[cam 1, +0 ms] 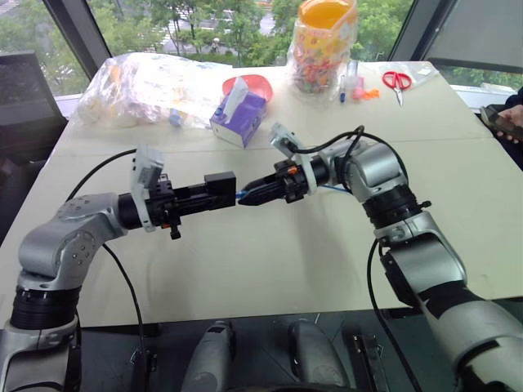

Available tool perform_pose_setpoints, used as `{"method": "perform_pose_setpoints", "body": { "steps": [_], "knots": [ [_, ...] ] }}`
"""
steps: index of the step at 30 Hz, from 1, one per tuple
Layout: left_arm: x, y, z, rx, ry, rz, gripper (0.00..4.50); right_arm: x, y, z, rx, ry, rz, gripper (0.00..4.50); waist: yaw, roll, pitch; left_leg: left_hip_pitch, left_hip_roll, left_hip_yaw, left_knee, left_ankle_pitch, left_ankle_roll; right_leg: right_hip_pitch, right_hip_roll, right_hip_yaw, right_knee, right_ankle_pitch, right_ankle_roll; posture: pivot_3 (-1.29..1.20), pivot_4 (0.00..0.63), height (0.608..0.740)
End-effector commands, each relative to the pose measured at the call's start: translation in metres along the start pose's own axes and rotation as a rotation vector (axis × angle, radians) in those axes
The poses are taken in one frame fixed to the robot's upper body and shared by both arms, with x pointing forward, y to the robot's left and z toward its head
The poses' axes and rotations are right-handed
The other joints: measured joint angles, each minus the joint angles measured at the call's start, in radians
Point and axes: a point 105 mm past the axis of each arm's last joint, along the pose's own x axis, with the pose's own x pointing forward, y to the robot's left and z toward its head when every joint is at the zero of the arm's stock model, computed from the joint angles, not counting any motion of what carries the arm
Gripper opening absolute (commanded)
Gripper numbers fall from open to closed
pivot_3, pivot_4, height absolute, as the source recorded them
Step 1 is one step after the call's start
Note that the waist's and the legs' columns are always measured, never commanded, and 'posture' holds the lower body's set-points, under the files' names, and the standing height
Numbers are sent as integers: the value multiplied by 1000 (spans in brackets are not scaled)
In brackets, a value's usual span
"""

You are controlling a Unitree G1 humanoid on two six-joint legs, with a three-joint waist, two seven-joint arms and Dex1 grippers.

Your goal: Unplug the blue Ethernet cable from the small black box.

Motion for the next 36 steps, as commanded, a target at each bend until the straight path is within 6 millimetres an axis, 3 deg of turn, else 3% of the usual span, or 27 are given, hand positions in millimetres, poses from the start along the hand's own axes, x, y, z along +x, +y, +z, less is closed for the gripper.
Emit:
{"method": "perform_pose_setpoints", "body": {
  "steps": [1,5,9,19,26,31,36],
  "knots": [
    [-2,-1,6,41,-13,9,494,5,14,21,-93,-16,57,1276,0,0,0,0,0,0,0,0,0,0,0,0,0,0,0,0,150,726],
    [-1,-1,6,41,-12,7,494,6,14,21,-97,-13,57,1276,0,0,0,0,0,0,0,0,0,0,0,0,0,0,0,0,150,726],
    [-1,-2,5,41,-7,4,494,6,13,21,-98,-13,56,22,0,0,0,0,0,0,0,0,0,0,0,0,0,0,0,0,150,726],
    [-4,-5,3,39,2,-5,494,1,8,19,-96,-11,25,22,0,0,0,0,0,0,0,0,0,0,0,0,0,0,0,0,150,726],
    [-24,-10,6,13,11,34,494,-47,-35,-1,-23,-17,-222,22,2,0,0,0,0,0,0,0,0,0,0,0,0,0,0,0,150,726],
    [-40,-10,0,-1,41,83,494,-101,-57,-22,20,-10,-439,22,1,-1,1,-2,0,0,1,0,0,0,0,0,-1,-2,-3,0,150,726],
    [-32,3,-5,51,23,143,494,-119,-75,-32,-167,49,-643,22,-4,0,1,-1,0,1,0,0,0,-1,0,0,0,-1,-2,0,150,726]
  ]
}}
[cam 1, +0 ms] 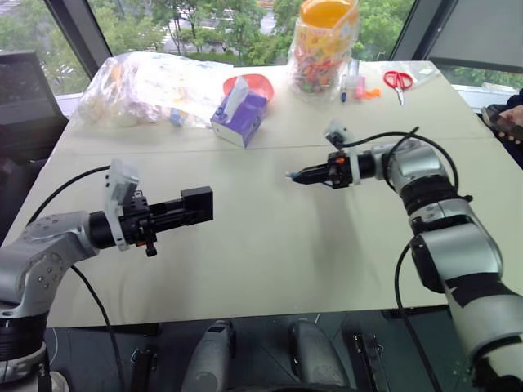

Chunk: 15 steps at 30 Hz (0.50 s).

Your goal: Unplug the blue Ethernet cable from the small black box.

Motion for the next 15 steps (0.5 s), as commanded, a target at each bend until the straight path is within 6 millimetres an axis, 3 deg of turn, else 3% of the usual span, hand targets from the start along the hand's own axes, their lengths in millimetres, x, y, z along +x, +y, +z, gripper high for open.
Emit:
{"method": "perform_pose_setpoints", "body": {
  "steps": [1,5,9,14,15],
  "knots": [
    [10,10,8,84,-55,58,494,1,-17,9,-164,-49,-177,22,-1,0,0,0,0,0,0,0,0,0,0,0,0,0,1,0,150,726],
    [47,42,1,147,-140,209,494,3,-37,2,-135,-110,-374,22,10,0,0,1,0,0,1,0,0,2,0,0,0,2,2,0,150,726],
    [83,54,-10,191,-172,225,494,-2,-46,11,-120,-188,-483,1673,11,-1,0,0,-1,0,3,0,0,2,0,1,0,2,3,0,150,726],
    [120,68,-12,195,-204,250,494,-15,-46,17,-99,-250,-518,4390,9,-1,0,0,-1,0,2,0,0,2,0,0,0,2,3,0,150,726],
    [126,69,-13,196,-204,249,494,-18,-45,19,-95,-267,-521,4457,8,-1,0,0,-1,0,2,0,0,1,0,0,0,2,3,0,150,726]
  ]
}}
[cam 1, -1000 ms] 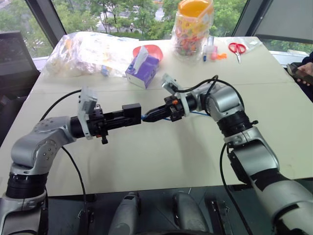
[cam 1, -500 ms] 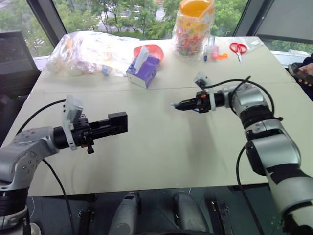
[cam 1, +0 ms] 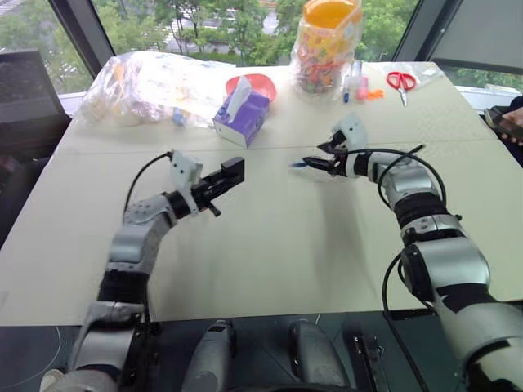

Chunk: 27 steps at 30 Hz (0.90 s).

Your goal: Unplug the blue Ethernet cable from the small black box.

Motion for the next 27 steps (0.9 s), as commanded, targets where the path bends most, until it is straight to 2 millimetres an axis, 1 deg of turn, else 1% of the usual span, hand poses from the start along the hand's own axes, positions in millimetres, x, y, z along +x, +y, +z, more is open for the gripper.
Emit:
{"method": "perform_pose_setpoints", "body": {
  "steps": [1,4,6,11,13,15,17,18,20,21,23,27],
  "knots": [
    [15,2,1,60,-16,15,494,-13,-6,26,13,-103,-19,4457,-2,0,0,0,0,0,0,0,0,0,0,0,0,0,0,0,150,726],
    [25,3,-16,99,45,23,494,-26,-1,33,46,-138,9,4457,-4,0,0,0,0,0,0,0,0,0,0,0,0,0,1,0,150,726],
    [29,5,-26,98,72,35,494,-33,6,32,69,-144,28,4457,-4,0,0,0,0,0,0,0,0,0,0,0,1,0,1,0,150,726],
    [33,3,-44,77,108,44,494,-42,29,14,100,-110,42,4457,0,0,0,0,0,0,1,0,0,0,0,0,1,0,1,0,150,726],
    [32,3,-50,62,118,51,1513,-44,37,8,117,-99,43,4500,1,0,0,0,0,0,2,0,0,1,0,0,1,0,1,0,150,726],
    [30,3,-54,43,124,49,2175,-47,44,3,138,-88,51,4500,1,0,0,0,0,0,3,0,1,1,0,0,1,1,2,0,150,726],
    [26,1,-58,4,127,36,3027,-50,51,-2,143,-70,67,4500,0,0,0,0,0,0,3,0,1,1,0,0,1,1,2,0,150,726],
    [23,1,-59,-19,127,31,3366,-52,55,-5,140,-57,81,4500,0,0,0,1,0,0,3,0,1,1,0,0,1,1,2,0,150,726],
    [15,1,-60,-49,139,18,4263,-56,63,-11,115,-30,114,4500,-3,0,-1,1,0,0,3,0,1,1,0,0,1,0,2,0,150,726],
    [11,1,-59,-57,139,18,4468,-58,65,-12,113,-23,121,4500,-5,0,-1,1,0,0,3,0,1,1,0,0,1,0,2,0,150,726],
    [1,4,-56,-60,145,23,4468,-61,67,-14,117,-16,131,4500,-7,0,-1,1,0,0,2,0,1,1,0,0,1,0,2,0,150,726],
    [-31,17,-33,-54,109,89,4468,-71,68,-21,123,3,131,4500,-8,0,-1,2,1,0,1,0,1,1,0,0,2,0,2,0,150,726]
  ]
}}
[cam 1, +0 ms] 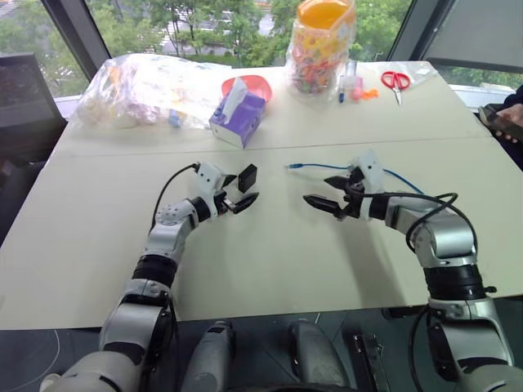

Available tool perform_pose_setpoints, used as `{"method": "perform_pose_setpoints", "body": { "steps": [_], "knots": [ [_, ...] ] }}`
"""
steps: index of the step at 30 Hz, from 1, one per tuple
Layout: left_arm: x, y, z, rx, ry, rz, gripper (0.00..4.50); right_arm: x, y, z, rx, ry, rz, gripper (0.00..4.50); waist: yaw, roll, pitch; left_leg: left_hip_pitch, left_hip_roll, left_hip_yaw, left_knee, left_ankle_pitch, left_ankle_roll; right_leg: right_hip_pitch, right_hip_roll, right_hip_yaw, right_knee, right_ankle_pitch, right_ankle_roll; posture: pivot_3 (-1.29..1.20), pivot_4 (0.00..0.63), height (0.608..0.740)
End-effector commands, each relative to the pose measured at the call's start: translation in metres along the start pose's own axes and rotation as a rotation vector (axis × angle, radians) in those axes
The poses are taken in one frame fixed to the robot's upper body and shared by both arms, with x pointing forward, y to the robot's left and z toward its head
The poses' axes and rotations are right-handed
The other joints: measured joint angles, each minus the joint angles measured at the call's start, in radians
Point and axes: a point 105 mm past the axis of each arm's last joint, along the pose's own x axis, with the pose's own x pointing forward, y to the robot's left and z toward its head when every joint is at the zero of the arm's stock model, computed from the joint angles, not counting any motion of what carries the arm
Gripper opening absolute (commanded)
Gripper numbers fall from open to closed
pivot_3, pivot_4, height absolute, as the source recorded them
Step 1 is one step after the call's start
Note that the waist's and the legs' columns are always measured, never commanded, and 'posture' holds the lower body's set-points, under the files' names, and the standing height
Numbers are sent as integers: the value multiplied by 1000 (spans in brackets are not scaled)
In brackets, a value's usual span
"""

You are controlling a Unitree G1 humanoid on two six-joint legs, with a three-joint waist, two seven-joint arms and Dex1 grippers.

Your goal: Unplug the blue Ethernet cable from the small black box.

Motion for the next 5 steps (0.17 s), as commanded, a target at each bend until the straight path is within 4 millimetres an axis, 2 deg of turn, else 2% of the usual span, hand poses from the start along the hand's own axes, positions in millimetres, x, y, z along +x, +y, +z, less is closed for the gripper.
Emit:
{"method": "perform_pose_setpoints", "body": {
  "steps": [1,5],
  "knots": [
    [-28,14,21,15,-43,71,4468,-9,2,8,-21,-33,0,4500,2,0,0,0,0,0,0,0,0,0,0,0,0,0,0,0,150,726],
    [-55,16,28,42,-40,117,4468,-10,-5,5,4,-70,-57,4500,8,0,0,0,0,0,1,0,0,1,0,0,0,0,0,0,150,726]
  ]
}}
